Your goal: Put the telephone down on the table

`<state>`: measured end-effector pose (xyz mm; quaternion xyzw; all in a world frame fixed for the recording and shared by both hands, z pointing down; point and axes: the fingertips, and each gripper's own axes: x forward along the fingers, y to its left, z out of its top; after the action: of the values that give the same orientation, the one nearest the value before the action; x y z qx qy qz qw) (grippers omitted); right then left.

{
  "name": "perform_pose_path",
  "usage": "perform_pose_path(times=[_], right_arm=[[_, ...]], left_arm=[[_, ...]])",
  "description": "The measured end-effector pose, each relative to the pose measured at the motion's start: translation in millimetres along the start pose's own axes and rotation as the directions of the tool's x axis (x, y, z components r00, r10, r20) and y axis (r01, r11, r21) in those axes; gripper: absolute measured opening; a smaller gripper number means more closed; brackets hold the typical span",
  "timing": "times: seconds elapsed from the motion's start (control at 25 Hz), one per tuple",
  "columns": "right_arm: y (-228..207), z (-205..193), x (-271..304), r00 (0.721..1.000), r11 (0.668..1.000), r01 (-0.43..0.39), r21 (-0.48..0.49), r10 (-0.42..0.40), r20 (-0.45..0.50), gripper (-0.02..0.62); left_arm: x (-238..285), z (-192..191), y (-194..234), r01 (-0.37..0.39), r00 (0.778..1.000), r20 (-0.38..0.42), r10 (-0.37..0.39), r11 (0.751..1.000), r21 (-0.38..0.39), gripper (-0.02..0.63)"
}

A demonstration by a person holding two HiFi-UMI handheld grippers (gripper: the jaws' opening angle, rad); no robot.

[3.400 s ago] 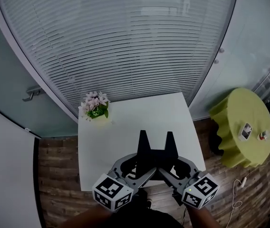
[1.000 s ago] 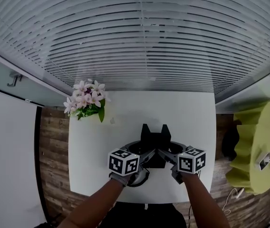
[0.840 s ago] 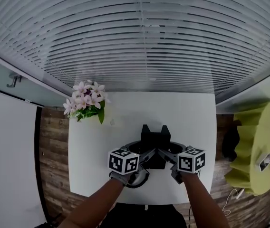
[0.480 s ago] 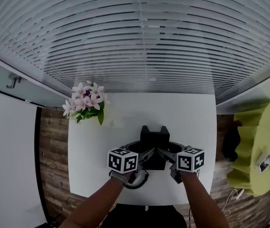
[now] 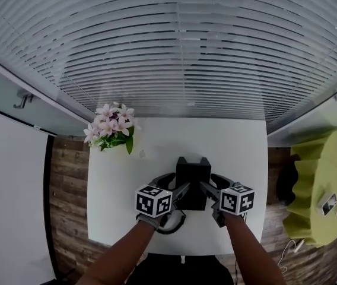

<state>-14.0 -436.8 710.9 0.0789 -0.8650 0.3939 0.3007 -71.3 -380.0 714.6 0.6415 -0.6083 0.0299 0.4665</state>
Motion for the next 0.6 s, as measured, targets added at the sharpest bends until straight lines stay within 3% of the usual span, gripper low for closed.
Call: perform_pose_path(times=[0.16,0.4,0.52,0.6], right_arm=[[20,34,-37,0.985,0.989,0.069,-0.132,-0.047,0.165,0.247],[99,61,-104,0.939,0.926,0.058,-0.373,0.076,0.335,0.244],[138,68,-134,0.91,0.905,0.04,-0.424,0.142,0.39,0.235],[161,73,-154,0.888,0.897,0.033,-0.44,0.176,0.425,0.187]], left_arm=[[-39,22,-22,-0.024,0.996,0.086,0.014,0.992,0.121,0.272],[-115,64,-95,-0.022,0.967,0.248,-0.066,0.941,0.337,0.27],[-148,75,-132,-0.008,0.948,0.293,-0.127,0.908,0.419,0.261],[-166,81,-151,-0.02,0.934,0.326,-0.143,0.893,0.449,0.241]])
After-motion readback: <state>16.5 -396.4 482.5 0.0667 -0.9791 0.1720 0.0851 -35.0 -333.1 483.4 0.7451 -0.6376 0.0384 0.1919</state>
